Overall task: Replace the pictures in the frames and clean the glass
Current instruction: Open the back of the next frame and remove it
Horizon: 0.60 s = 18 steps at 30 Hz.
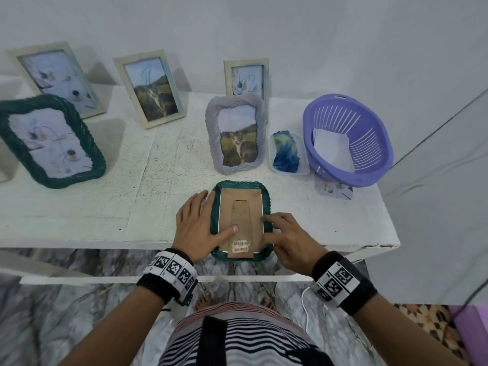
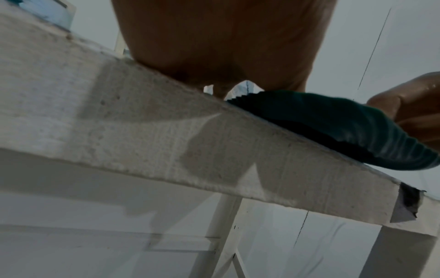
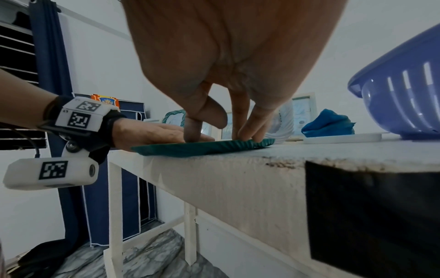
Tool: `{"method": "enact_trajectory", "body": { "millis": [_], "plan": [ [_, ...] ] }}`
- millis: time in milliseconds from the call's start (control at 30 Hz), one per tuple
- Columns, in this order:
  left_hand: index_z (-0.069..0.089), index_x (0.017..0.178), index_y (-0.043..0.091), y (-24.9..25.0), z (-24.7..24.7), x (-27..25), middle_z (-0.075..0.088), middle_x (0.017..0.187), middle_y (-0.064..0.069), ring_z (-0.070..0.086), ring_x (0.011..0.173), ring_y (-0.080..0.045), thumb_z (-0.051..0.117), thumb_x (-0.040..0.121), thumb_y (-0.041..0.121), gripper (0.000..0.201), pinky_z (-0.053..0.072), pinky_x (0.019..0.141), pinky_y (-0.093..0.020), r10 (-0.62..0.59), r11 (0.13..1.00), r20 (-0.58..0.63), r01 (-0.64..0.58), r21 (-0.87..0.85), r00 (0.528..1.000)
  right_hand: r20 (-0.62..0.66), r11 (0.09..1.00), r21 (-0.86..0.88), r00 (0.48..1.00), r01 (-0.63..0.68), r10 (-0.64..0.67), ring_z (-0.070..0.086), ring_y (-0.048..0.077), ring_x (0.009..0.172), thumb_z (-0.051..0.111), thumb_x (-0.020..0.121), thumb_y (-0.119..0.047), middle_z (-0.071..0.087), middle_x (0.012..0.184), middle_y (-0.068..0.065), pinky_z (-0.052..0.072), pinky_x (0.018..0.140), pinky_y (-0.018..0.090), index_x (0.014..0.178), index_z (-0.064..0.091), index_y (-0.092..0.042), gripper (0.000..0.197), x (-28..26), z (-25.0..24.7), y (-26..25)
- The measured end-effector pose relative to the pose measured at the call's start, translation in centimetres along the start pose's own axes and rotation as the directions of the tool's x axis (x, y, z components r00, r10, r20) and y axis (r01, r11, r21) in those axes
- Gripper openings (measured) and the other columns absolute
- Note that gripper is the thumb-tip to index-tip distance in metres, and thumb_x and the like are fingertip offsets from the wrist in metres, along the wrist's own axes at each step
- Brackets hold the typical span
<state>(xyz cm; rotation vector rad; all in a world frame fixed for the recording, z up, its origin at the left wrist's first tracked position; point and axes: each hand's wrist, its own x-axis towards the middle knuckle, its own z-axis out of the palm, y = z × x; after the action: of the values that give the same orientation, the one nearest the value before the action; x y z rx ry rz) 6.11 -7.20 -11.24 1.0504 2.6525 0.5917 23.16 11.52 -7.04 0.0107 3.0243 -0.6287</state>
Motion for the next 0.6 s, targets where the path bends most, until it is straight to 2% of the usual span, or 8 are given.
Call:
{"method": "enact_trajectory", "body": {
  "millis": [233,267,333,433,500,600],
  "plan": [
    [0.011,0.157,0.024,0.1,-0.2,-0.1,0.016,0.162,-0.003,0.011,0.148,-0.022,0.029,0.068,0.090,0.112,0.013,0.119,-0.043,0.003,1.000,0.002,-0.003,-0.017,1.000,-0.042,1.000,-0.002,0.999,0.015,-0.015,0.049,0.042,0.109,0.030,0.077,-0.018,0.057,0.124,0.017,0.051,0.084,0.046,0.074,0.061,-0.015,0.031,0.4,0.2,0.0],
    [0.012,0.157,0.024,0.1,-0.2,0.0,0.016,0.162,-0.003,0.011,0.148,-0.022,0.029,0.068,0.090,0.112,0.013,0.119,-0.043,0.003,1.000,0.001,-0.003,-0.018,1.000,-0.057,1.000,-0.011,0.998,0.004,-0.004,0.050,0.041,0.107,0.032,0.078,-0.019,0.058,0.121,0.016,0.051,0.084,0.046,0.077,0.061,-0.015,0.030,0.4,0.2,-0.2],
    [0.012,0.157,0.024,0.1,-0.2,0.0,0.017,0.162,-0.003,0.011,0.148,-0.023,0.030,0.067,0.090,0.113,0.013,0.119,-0.044,-0.001,1.000,0.000,0.001,-0.024,1.000,-0.103,0.999,-0.033,0.994,-0.038,0.035,0.051,0.037,0.102,0.034,0.082,-0.022,0.059,0.116,0.015,0.051,0.082,0.045,0.094,0.061,-0.013,0.031,0.7,0.3,-0.9],
    [0.013,0.157,0.023,0.2,-0.1,0.0,0.019,0.162,-0.004,0.011,0.148,-0.024,0.031,0.068,0.089,0.112,0.014,0.119,-0.044,0.000,1.000,-0.002,0.000,-0.025,1.000,-0.160,0.991,-0.091,0.984,-0.099,0.083,0.051,0.034,0.097,0.037,0.088,-0.031,0.058,0.114,0.014,0.049,0.080,0.042,0.118,0.060,-0.020,0.039,1.5,0.9,-2.2],
    [0.012,0.157,0.022,0.1,-0.1,0.0,0.019,0.162,-0.003,0.011,0.148,-0.024,0.028,0.070,0.089,0.111,0.013,0.119,-0.043,0.009,1.000,0.007,-0.009,0.004,1.000,-0.156,0.983,-0.131,0.982,-0.130,0.109,0.050,0.034,0.097,0.038,0.089,-0.037,0.056,0.116,0.013,0.050,0.077,0.044,0.117,0.062,-0.024,0.040,2.1,1.2,-3.0],
    [0.011,0.157,0.020,-0.1,-0.5,0.0,0.020,0.162,-0.002,0.011,0.148,-0.024,0.023,0.073,0.087,0.109,0.013,0.119,-0.042,0.035,0.999,0.029,-0.036,0.035,0.999,-0.177,0.970,-0.158,0.972,-0.185,0.157,0.049,0.030,0.093,0.039,0.089,-0.040,0.057,0.111,0.008,0.048,0.073,0.043,0.106,0.065,-0.023,0.035,2.6,1.6,-3.6]
  ]
}}
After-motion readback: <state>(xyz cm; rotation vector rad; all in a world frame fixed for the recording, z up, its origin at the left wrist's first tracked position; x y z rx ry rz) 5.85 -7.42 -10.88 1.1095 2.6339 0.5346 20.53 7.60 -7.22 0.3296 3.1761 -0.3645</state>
